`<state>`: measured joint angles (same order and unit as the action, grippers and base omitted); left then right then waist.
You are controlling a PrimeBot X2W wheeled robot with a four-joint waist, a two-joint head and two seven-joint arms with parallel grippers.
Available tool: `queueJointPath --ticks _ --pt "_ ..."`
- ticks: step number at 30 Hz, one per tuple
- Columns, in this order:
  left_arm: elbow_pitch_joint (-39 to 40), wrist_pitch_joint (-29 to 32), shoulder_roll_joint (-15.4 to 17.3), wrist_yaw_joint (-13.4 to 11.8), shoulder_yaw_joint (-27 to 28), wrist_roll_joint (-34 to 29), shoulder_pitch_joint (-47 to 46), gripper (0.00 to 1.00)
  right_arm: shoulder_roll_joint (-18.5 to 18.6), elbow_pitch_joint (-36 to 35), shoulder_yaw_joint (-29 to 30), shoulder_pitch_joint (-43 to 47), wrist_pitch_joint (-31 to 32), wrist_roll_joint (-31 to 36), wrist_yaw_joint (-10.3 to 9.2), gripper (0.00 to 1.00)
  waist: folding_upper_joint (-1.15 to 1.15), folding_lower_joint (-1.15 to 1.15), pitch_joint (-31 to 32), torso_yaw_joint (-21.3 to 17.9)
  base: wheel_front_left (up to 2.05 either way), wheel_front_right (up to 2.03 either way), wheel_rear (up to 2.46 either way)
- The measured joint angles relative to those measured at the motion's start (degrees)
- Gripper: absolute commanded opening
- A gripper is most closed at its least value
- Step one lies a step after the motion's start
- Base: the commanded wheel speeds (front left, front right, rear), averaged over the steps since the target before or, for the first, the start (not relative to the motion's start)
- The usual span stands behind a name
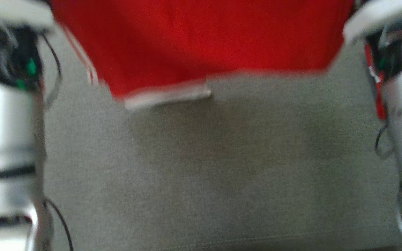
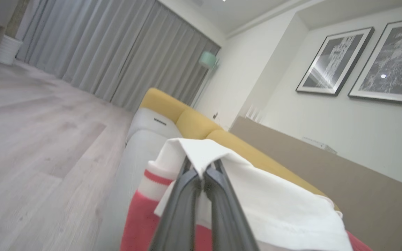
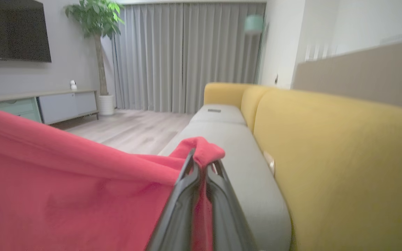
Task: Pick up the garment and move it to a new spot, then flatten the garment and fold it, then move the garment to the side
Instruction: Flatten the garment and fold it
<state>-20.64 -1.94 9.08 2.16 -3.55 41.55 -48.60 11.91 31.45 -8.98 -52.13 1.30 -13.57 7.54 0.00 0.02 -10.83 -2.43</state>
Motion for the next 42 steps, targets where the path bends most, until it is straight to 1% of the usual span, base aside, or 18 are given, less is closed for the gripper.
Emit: queueJointPath --ticks 3,6,9,12,16,19,21,25,29,34,41,42 --pt "-7.16 -4.05 0.03 0.87 0.45 -0.64 -10.04 0.0 -0.02 7.17 0.02 -10.59 -6.76 2.31 0.0 0.0 0.0 0.01 -2.6 0.41 0.0 0.0 0.0" --pt "-12.34 -8.49 -0.37 2.08 0.48 -1.36 -17.17 0.0 -0.41 12.6 1.71 -17.95 -13.68 3.39 0.0 0.0 0.0 0.01 -4.23 1.31 0.0 0.0 0.0" --pt "-15.27 -11.09 -0.77 3.69 0.31 -1.82 -20.05 0.0 -1.19 15.16 2.97 -20.16 -15.77 3.66 0.0 0.0 0.0 -0.01 -4.61 2.62 0.0 0.0 0.0" --pt "-16.89 -12.27 -1.15 4.48 -0.21 -2.24 -19.14 0.0 -2.24 15.55 3.09 -18.1 -15.99 3.66 0.0 0.0 0.0 -0.01 -4.52 3.67 0.0 0.0 0.0" --pt "-17.06 -12.44 -1.83 4.92 -2.1 -2.47 -14.49 0.0 -2.41 15.63 2.98 -11.92 -15.99 3.41 0.0 0.0 0.0 -0.02 -3.93 4.35 0.0 0.0 0.0" --pt "-16.61 -12.62 -1.85 4.97 -5.16 -4.21 -6.07 0.0 -2.36 17.57 1.51 -3.88 -15.97 2.13 0.0 0.0 0.0 -0.02 -3.13 4.82 0.0 0.0 0.0" --pt "-15.35 -12.61 -1.83 4.97 -5.77 -4.1 0.68 0.0 -2.43 19.37 0.73 0.62 -15.94 0.24 0.0 0.0 0.0 -0.02 -2.58 5.05 0.0 0.0 0.0" --pt "-12.9 -12.6 -1.74 4.97 -6.57 -2.98 12.47 0.0 -2.32 22.94 -2.12 6.05 -15.63 -3.79 0.0 0.0 0.0 -0.02 -1.08 5.49 0.0 0.0 0.0" --pt "-11.35 -12.61 -1.55 4.97 -7.73 -2.74 21.06 0.0 -1.96 24.02 -4.57 10.67 -13.6 -7.88 0.0 0.0 0.0 -0.03 0.92 5.94 0.0 0.0 0.0" --pt "-10.66 -12.6 -1.29 4.98 -10.72 -2.04 29.47 0.0 -0.22 23.81 -7.17 17.45 -9.73 -11.98 0.0 0.0 0.0 -0.03 3.97 6.47 0.0 0.0 0.0" --pt "-10.66 -12.6 -0.24 4.98 -12.55 -3.19 34.45 0.0 0.7 20.72 -10.05 23.45 -5.99 -13.71 0.0 0.0 0.0 -0.03 6.95 6.1 0.0 0.0 0.0" --pt "-10.67 -12.6 -0.25 4.98 -12.65 -3.23 34.95 0.0 0.93 20.4 -10.05 24.19 -5.53 -14.17 0.0 0.07 0.0 -0.03 7.28 5.99 0.0 0.0 0.0"
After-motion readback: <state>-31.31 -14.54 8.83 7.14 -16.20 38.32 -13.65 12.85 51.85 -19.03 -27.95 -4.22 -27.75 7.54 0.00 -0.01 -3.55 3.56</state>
